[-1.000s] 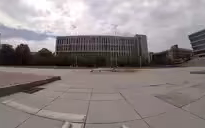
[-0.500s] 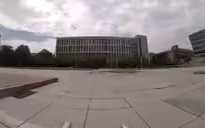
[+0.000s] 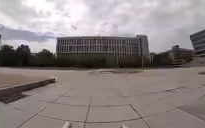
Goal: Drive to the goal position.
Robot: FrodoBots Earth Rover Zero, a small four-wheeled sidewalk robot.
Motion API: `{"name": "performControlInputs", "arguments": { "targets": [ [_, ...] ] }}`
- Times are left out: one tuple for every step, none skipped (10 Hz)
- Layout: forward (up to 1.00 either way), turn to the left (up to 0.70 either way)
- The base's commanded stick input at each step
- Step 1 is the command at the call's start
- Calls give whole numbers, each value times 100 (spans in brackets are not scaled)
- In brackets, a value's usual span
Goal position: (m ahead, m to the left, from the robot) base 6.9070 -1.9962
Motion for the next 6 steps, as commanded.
{"name": "performControlInputs", "arguments": {
  "targets": [
    [70, 0],
    [70, 0],
    [70, 0],
    [70, 0],
    [70, 0],
    [70, 0]
  ]
}}
